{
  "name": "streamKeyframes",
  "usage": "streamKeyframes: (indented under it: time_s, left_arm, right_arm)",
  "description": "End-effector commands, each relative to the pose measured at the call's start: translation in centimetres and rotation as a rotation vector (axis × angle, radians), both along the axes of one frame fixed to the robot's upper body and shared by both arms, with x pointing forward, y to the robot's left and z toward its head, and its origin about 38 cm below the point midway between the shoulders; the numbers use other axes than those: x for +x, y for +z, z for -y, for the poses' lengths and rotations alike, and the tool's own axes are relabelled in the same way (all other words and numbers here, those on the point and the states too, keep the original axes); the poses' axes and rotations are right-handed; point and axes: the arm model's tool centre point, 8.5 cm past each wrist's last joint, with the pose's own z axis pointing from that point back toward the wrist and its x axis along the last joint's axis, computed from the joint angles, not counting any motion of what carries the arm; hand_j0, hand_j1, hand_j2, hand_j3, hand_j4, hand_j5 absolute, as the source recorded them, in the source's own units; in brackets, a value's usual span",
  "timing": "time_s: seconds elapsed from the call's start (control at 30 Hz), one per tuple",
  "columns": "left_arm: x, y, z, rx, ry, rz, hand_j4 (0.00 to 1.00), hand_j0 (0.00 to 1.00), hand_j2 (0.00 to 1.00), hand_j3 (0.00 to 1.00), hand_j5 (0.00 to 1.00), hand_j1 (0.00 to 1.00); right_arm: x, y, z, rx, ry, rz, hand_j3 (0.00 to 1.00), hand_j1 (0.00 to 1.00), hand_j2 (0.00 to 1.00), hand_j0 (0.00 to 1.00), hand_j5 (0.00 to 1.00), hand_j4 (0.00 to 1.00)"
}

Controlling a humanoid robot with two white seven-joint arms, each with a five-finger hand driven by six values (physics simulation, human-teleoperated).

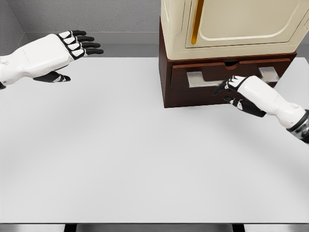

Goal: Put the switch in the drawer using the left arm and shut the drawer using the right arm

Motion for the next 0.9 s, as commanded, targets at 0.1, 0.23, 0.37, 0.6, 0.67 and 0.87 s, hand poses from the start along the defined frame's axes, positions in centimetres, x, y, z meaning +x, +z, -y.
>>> streamKeyframes:
  time_s: [0.1, 0.23, 0.37, 0.6, 0.67, 0.87]
  left_arm:
    - [0.0, 0.0, -0.1, -0.006, 0.001, -0.003, 1.0, 1.0, 1.0, 1.0, 1.0, 1.0]
    - [0.0, 0.0, -0.1, -0.006, 0.001, -0.003, 1.0, 1.0, 1.0, 1.0, 1.0, 1.0]
    - [0.0, 0.0, 0.0, -0.004, 0.001, -0.004, 1.0, 1.0, 1.0, 1.0, 1.0, 1.0]
    - [-0.1, -0.2, 0.0, -0.002, 0.0, -0.006, 1.0, 1.0, 1.0, 1.0, 1.0, 1.0]
    - [-0.1, -0.5, -0.2, 0.003, 0.005, -0.014, 1.0, 1.0, 1.0, 1.0, 1.0, 1.0]
    - [-0.3, -1.5, 0.0, 0.067, 0.006, -0.003, 1.0, 1.0, 1.0, 1.0, 1.0, 1.0]
  right_arm:
    - [0.0, -0.4, 0.0, -0.006, 0.001, -0.01, 0.57, 0.57, 0.57, 0.57, 0.57, 0.57]
    - [-0.3, -0.2, 0.3, -0.008, 0.0, -0.012, 0.66, 0.66, 0.66, 0.66, 0.66, 0.66]
    - [-0.9, 0.1, 2.8, -0.01, -0.065, -0.004, 1.0, 1.0, 1.0, 1.0, 1.0, 1.0]
    - [-3.1, 0.2, 8.1, -0.013, -0.208, -0.007, 1.0, 1.0, 1.0, 1.0, 1.0, 1.0]
    - [-3.3, 0.0, 8.1, -0.018, -0.207, -0.013, 1.0, 1.0, 1.0, 1.0, 1.0, 1.0]
    - [-3.6, 0.0, 7.7, -0.02, -0.192, -0.013, 1.0, 1.0, 1.0, 1.0, 1.0, 1.0]
